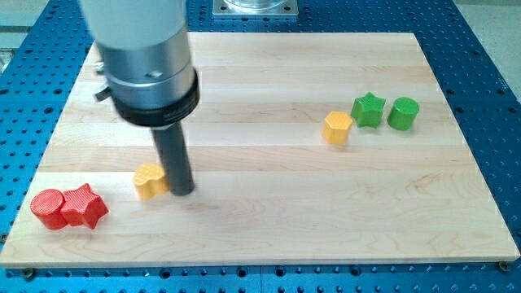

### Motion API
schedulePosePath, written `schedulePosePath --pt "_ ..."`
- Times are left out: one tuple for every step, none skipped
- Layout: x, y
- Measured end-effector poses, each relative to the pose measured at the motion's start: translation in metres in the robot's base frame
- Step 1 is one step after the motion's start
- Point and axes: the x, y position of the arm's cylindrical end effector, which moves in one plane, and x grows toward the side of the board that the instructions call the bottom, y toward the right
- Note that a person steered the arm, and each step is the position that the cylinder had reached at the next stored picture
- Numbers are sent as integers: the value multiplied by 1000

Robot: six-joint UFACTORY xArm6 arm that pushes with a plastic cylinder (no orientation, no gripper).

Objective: Slide the hexagon into the yellow heart

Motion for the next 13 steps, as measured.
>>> schedulePosePath --pt "12 7" --pt "19 128" --pt "4 260" --pt "-40 299" --pt "-74 282" --pt "-95 246" --pt "-107 198" --pt "-121 157" --pt "-141 160" --pt "-158 159" --pt "-156 136" --pt "-130 102" --pt "-86 77"
